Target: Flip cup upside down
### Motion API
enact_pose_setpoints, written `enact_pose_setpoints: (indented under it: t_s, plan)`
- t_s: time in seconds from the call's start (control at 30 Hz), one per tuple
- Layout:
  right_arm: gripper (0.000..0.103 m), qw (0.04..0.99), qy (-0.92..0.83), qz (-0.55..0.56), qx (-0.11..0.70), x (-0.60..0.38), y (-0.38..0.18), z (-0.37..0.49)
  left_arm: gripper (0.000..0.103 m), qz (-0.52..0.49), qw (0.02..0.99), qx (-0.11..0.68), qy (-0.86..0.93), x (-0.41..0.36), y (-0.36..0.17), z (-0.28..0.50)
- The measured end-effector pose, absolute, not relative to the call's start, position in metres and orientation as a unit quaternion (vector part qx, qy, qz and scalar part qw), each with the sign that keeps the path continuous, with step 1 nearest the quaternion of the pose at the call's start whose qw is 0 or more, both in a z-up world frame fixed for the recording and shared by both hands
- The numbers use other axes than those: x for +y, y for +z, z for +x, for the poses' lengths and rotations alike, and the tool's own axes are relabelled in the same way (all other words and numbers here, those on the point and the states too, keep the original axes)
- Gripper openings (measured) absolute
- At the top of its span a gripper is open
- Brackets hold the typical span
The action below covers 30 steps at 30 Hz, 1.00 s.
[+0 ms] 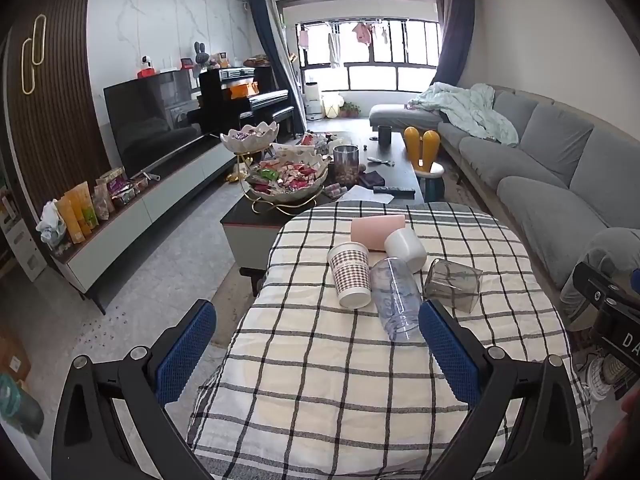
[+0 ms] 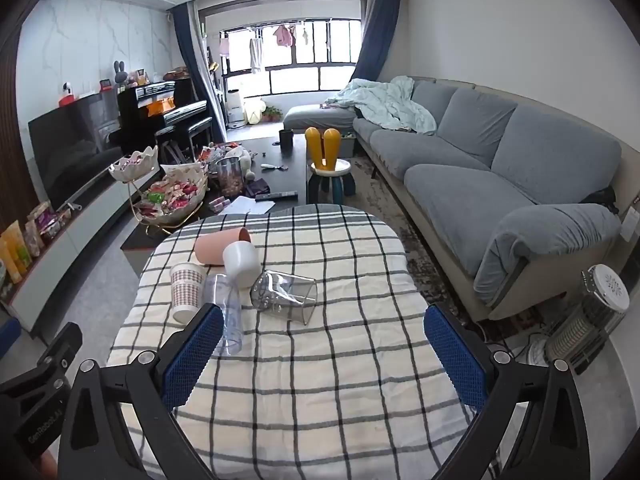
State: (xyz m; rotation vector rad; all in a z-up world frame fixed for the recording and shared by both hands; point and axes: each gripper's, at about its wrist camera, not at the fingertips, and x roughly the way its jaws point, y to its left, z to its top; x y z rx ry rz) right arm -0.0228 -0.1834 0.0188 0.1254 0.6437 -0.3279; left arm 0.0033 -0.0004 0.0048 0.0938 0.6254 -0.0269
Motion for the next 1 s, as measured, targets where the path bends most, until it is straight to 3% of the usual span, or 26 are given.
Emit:
enact_pose_setpoints:
  t_s: [1.0]
  plan:
    - [0.101, 0.933, -0.16, 0.063, 0.315, -0.1843, 0.0187, -0.0234, 0.103, 0.046, 0.951, 0.305, -0.013, 0.0028, 0.0042, 0.0017]
